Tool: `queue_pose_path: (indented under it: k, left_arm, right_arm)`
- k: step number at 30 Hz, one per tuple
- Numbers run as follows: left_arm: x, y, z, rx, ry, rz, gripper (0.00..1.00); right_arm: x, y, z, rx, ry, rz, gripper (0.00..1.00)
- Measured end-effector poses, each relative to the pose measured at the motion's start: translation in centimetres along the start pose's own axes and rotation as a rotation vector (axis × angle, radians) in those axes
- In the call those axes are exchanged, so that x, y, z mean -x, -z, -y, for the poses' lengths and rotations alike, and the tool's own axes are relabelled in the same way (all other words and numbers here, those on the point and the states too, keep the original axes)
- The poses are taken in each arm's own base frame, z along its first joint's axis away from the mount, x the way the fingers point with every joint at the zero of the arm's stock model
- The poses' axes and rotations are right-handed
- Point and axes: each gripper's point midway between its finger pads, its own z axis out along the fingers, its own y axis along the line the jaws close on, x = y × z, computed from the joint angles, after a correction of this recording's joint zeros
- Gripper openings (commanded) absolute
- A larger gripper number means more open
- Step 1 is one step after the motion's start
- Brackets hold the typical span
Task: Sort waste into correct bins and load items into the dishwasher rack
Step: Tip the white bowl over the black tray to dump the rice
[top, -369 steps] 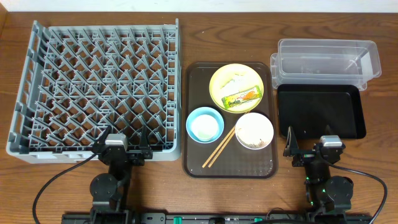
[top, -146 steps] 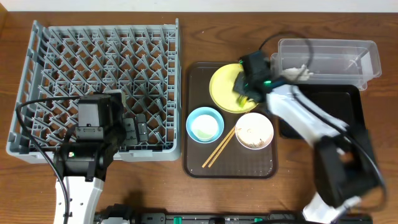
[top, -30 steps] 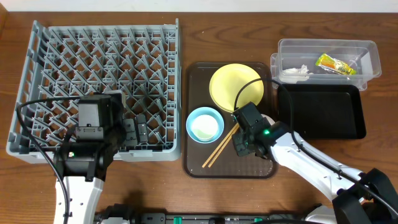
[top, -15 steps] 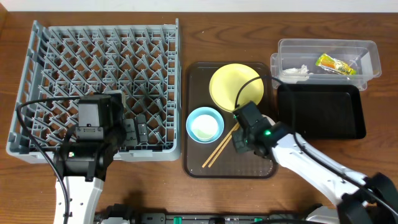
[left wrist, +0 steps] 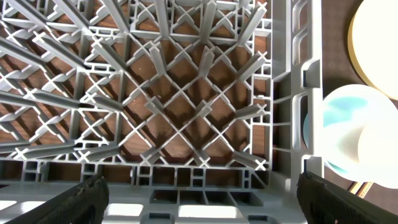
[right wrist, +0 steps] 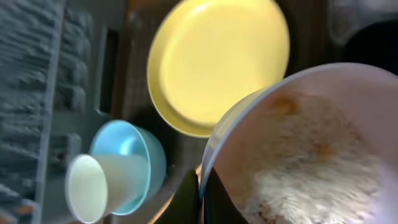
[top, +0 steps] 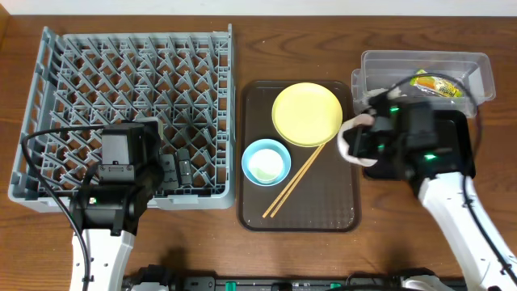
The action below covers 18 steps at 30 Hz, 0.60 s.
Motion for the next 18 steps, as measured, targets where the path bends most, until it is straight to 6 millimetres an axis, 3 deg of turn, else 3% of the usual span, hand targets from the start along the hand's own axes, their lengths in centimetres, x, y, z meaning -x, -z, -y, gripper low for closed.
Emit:
queue_pose_path:
  k: [9, 18]
  left_arm:
    - [0.0, 0.0, 0.0, 0.000, 0.000, 0.000, 0.98]
    - [0.0, 0.0, 0.0, 0.000, 0.000, 0.000, 0.98]
  right_arm:
    - [3.1, 3.5, 4.9, 0.119, -0.190, 0.084, 0.01]
    - [3.9, 3.4, 8.7, 0.310, -0.325, 0.082, 0.01]
